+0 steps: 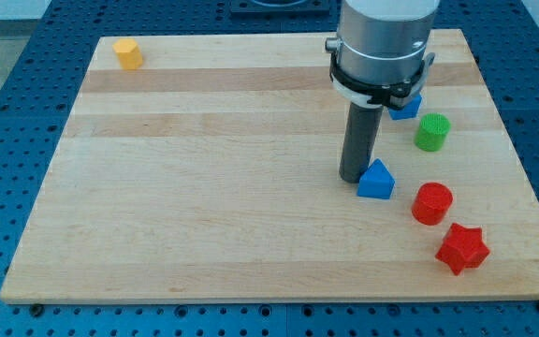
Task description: Push the blue triangle into the red circle
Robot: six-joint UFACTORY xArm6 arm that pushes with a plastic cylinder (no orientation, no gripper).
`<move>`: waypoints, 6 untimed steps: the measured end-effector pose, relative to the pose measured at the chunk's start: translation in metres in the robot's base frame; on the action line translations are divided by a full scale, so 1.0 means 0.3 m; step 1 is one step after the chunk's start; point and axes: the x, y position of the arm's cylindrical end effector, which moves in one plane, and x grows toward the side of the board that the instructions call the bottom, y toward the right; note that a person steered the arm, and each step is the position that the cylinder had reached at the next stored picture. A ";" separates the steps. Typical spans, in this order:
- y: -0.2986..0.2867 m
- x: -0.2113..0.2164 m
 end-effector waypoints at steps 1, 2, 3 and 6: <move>-0.001 0.000; -0.007 0.012; -0.018 0.037; 0.070 0.034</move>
